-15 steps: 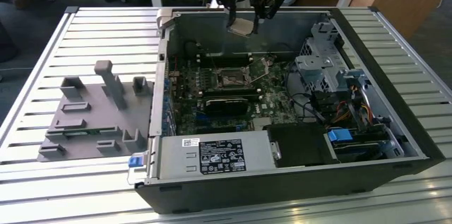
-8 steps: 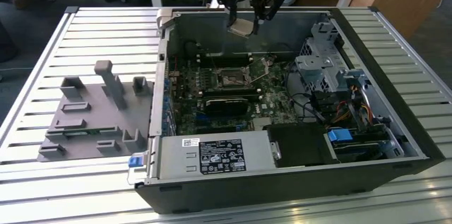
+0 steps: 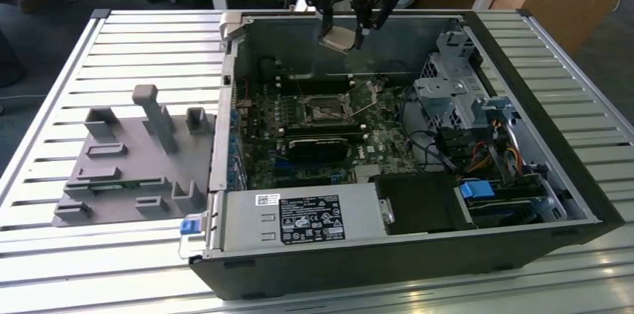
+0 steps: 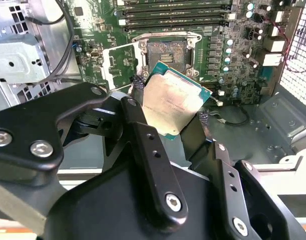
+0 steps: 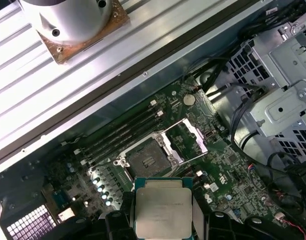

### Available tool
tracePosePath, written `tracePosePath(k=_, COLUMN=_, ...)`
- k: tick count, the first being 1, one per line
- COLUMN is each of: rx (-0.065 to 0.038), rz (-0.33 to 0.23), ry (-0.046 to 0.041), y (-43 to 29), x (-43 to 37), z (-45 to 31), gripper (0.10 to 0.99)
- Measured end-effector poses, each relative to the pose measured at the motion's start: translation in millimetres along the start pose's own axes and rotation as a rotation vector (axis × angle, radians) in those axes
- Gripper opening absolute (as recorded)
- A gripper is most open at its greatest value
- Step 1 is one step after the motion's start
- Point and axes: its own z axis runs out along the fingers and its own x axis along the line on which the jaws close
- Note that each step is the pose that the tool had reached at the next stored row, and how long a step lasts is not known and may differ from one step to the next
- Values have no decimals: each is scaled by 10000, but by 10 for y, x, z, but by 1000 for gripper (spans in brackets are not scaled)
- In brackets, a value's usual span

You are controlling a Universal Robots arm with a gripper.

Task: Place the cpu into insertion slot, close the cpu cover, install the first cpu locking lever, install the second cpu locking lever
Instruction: 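Place the cpu into insertion slot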

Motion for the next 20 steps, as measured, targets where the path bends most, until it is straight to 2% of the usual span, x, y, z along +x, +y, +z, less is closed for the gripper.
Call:
tracePosePath(k=13, rx=4, rz=592, ry=-53, y=-1, x=0, z=12, gripper=541)
tracePosePath(k=20, rx=0, rz=1117, ry=-95, y=0, x=1, z=22, gripper=541)
